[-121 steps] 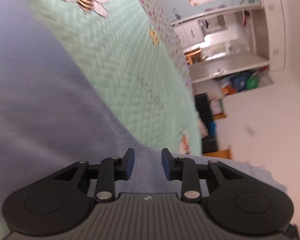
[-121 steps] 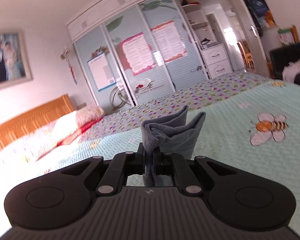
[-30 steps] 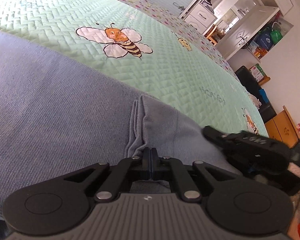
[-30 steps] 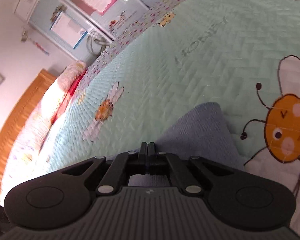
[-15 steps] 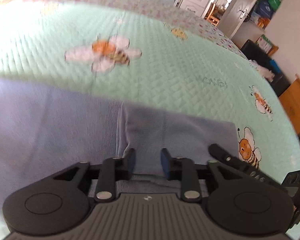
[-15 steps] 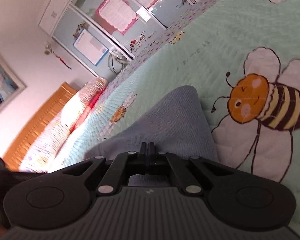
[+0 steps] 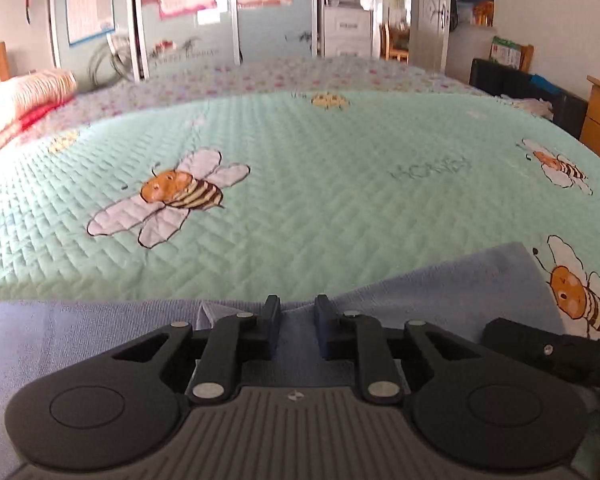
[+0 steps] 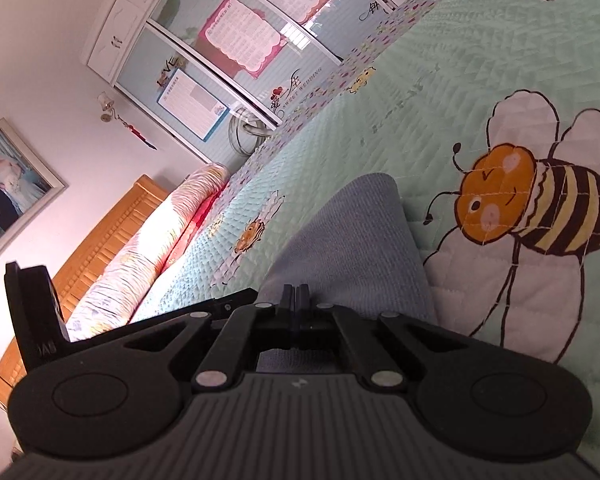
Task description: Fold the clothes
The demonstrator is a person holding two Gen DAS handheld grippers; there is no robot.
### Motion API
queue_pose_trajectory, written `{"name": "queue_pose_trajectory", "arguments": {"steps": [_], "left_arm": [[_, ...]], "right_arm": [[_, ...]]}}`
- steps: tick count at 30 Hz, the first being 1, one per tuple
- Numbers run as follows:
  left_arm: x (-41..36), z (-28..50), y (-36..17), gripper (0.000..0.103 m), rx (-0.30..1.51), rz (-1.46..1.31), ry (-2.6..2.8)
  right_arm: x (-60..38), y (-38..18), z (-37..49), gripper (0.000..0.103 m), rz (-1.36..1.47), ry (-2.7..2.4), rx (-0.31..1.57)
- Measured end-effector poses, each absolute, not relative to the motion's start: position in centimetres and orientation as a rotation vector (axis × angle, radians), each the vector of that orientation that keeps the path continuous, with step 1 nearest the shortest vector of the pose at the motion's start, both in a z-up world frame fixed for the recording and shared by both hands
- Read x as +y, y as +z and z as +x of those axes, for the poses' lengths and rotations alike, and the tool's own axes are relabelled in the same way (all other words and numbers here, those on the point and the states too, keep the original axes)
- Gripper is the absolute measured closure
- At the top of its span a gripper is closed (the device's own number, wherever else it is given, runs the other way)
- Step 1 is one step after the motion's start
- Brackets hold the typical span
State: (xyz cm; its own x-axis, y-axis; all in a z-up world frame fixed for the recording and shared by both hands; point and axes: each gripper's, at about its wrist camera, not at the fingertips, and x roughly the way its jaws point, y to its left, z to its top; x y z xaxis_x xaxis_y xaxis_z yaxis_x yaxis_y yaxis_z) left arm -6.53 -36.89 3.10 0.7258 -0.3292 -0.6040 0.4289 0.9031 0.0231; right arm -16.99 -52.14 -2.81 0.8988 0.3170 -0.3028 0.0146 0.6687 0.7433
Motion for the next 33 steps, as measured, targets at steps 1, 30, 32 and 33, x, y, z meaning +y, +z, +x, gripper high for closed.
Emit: {"name": "queue_pose_trajectory", "arguments": {"steps": [1,30,32,33], "left_arm": [[-36.8,-6.5,3.0,0.081,0.623,0.157,-0.421],[-37.3,-5.2,14.4,0.094,0.398,0.033,-0.431],[-37.6,-4.9,16.0,0.094,0.371,0.035,-0.433],[-37.7,-4.7,16.6,0.094,0.363,0.037,-0.434]], "right_arm": [[-52.1,-2.7,-16.9,0.103,0.819,0.174,0.436],[-49.6,1.3,-12.2,0.097,0.575,-0.019,0.501],[-48.7,3.0,-12.8,0.097,0.573,-0.002,0.444],[-48.1,3.7,-13.0,0.097,0.573,0.016,0.415]]}}
